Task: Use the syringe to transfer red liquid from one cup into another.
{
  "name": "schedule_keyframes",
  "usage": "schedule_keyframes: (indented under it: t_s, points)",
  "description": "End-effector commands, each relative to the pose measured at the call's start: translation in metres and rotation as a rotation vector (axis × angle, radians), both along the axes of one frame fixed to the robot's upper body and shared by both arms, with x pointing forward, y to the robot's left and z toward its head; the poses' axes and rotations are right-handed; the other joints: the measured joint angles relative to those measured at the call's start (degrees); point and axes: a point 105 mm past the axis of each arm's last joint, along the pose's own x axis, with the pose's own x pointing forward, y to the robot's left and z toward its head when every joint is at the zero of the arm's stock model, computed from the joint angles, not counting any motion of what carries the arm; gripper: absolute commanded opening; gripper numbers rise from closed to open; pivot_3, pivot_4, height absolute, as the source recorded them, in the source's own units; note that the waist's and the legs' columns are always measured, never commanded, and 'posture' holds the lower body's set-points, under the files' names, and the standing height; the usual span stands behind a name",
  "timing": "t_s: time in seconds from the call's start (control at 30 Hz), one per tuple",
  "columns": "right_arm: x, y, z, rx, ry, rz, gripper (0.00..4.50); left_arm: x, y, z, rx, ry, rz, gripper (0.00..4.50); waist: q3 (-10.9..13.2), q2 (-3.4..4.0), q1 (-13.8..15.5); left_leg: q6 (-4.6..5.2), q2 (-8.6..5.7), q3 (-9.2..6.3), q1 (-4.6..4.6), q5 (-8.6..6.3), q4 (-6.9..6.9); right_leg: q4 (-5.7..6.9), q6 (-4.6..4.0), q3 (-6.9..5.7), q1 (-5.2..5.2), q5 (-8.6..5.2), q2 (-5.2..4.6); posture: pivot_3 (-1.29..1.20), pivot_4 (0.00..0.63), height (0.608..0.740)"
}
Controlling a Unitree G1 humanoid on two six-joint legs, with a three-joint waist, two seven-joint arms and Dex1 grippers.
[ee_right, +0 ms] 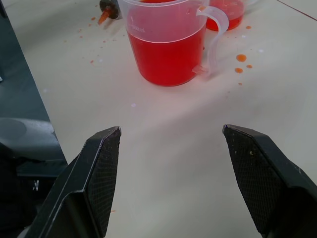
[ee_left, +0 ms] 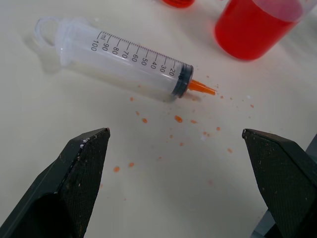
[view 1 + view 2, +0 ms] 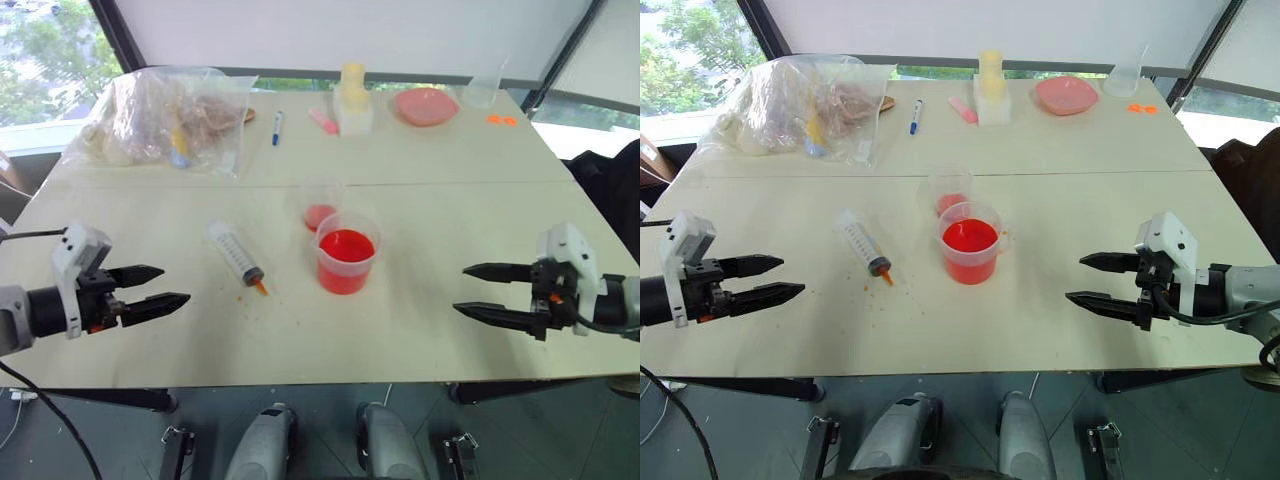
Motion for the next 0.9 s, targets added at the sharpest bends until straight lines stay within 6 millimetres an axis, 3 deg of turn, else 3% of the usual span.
schedule_keyframes:
  t_s: [0.03,0.57,0.73,0.9]
  points:
    - [0.000,0.004,0.008,-0.001,-0.045,0.022,3.42,-0.001,-0.008,0.003,-0.013,-0.014,-0.023,4.45,0.00,0.00,0.01,0.00,0.00,0.00,0.00,0.00,0.00,0.00,0.00,0.00,0.00,0.00,0.00,0.00,0.150,0.740]
    - [0.006,0.007,0.007,0.002,-0.066,0.026,3.42,0.011,-0.011,-0.006,0.069,-0.078,0.054,4.45,0.01,0.00,0.04,0.00,-0.01,-0.01,-0.02,0.00,0.00,-0.03,0.00,-0.01,0.00,0.00,-0.01,0.00,0.150,0.740]
    - [0.009,0.010,0.011,0.000,-0.090,0.035,3.42,0.027,-0.016,0.010,0.098,-0.120,0.114,4.45,0.01,-0.01,0.17,0.00,-0.01,-0.04,-0.03,0.00,0.05,-0.02,0.01,-0.03,0.03,0.00,0.01,0.00,0.150,0.740]
    - [0.013,0.021,0.037,0.023,-0.173,0.094,3.42,0.049,-0.030,0.027,0.083,-0.046,0.195,4.45,0.02,-0.02,0.02,0.01,-0.05,-0.08,-0.02,0.01,0.11,0.02,0.15,-0.06,0.04,0.08,0.06,0.00,0.150,0.740]
